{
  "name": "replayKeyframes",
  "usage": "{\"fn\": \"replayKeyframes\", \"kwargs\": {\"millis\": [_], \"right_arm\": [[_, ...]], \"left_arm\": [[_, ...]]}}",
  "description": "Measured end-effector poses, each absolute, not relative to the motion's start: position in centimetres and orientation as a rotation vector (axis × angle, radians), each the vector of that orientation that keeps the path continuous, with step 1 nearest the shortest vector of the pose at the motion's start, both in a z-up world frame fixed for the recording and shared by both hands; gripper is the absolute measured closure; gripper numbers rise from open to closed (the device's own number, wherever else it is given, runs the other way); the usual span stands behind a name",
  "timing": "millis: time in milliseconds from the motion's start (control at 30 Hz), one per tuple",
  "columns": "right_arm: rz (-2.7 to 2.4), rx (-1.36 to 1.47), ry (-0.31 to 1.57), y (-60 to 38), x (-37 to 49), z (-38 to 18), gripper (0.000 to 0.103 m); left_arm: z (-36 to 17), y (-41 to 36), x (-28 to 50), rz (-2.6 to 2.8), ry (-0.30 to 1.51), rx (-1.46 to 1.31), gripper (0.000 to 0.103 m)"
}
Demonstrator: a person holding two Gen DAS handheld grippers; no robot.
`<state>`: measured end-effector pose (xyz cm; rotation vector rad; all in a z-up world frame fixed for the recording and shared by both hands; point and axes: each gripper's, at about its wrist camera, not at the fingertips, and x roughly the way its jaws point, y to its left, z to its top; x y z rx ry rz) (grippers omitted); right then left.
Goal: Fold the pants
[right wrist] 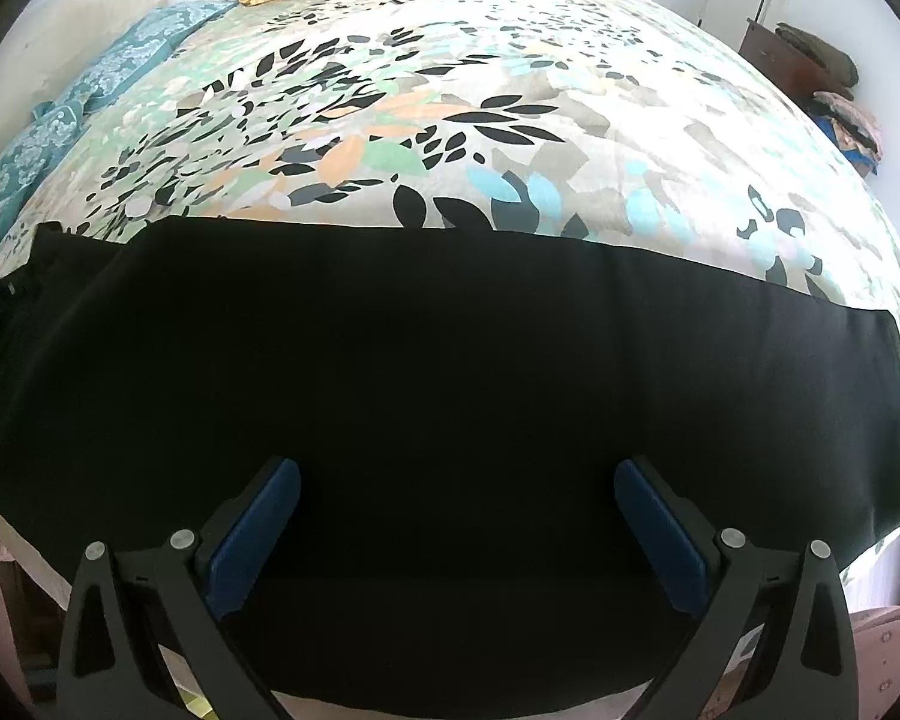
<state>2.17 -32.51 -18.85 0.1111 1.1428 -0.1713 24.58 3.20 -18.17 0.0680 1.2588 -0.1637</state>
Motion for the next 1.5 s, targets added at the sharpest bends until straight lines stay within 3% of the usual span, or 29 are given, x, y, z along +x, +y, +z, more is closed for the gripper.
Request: {"fn": "replayKeyframes", "kwargs": {"millis": [233,433,600,767,933,1000,1067,1333,1433,1500], "right_arm": [[-0.17,0.114,1.144,-32.6,2.3,-18.9,0.0],[-0.171,0.113,1.139,-32.6,2.4,-18.9,0.0],[-0.191,0.174,1.109,-34.4,2.3,-17.0,0.001],[-0.32,0.378,0.873,-45.8,0.2,-10.2,0.001],[-0.335,0.649,0.956,-61.0,-2.3,-9.7,0.002],[-0.303,0.647,1.035,-63.4,-3.1,-10.8,0.015],[-0.249,0.655,1.113,-64.5,-3.4,-12.3,0.023],[-0.147,0.588,1.246,-62.8,-2.6,-17.2,0.035],[-0.151,0.599,1.256,-63.7,-2.4,-17.9,0.045],[-0.164,0.603,1.276,-63.9,-2.4,-18.2,0.057]], "left_arm": [[-13.9,3.0,25.9,-0.199,1.197,-0.006,0.02],[-19.0,1.4,29.5,-0.004,1.254,0.079,0.011],[-17.1,0.8,28.6,0.056,1.2,0.018,0.013],[-14.0,0.5,24.1,-0.051,1.159,0.064,0.013],[-13.7,1.6,19.4,-0.095,1.184,0.08,0.013],[-14.0,2.4,18.2,-0.087,1.197,0.046,0.013],[-14.3,3.0,17.5,-0.065,1.212,0.001,0.013],[-13.6,2.9,17.6,-0.044,1.215,-0.042,0.013],[-12.8,2.7,17.3,-0.052,1.195,-0.022,0.013],[-12.9,2.6,17.1,-0.048,1.192,-0.011,0.013]]}}
